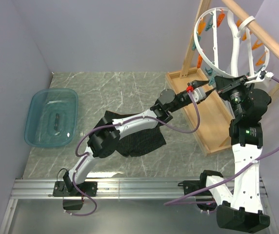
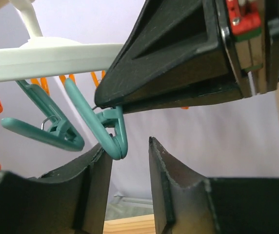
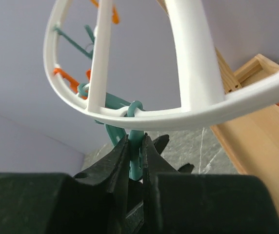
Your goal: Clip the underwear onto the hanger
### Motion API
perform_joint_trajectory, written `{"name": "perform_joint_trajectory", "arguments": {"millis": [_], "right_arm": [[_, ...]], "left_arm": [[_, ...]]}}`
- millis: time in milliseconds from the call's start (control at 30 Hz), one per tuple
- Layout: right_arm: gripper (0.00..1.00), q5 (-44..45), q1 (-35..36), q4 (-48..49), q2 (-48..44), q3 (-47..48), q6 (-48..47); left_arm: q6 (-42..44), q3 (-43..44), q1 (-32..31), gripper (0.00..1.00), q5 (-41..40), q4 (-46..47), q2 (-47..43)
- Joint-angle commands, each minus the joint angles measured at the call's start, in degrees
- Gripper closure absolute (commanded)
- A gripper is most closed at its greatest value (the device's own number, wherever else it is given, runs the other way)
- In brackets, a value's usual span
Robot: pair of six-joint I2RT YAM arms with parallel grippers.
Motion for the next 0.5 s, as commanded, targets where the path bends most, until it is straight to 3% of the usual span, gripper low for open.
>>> {"name": "perform_joint_trajectory", "arguments": {"millis": [0, 267, 467], "right_arm": [[1.0, -3.47, -0.13, 6.36, -0.43, -1.03, -3.41], [1.0, -8.21, -0.66, 10.4, -0.87, -3.57, -8.42], [1.0, -10.32, -0.83, 10.41, -0.96, -3.75, -11.59]], "left_arm": [[-8.18, 3.14, -0.48, 0.59, 5.27, -1.53, -3.94], [-20.23, 7.55, 2.16, 0.61, 10.18, -3.47, -2.27], [-23.58, 9.66, 2.77, 0.64, 11.59, -3.64, -1.22]]}}
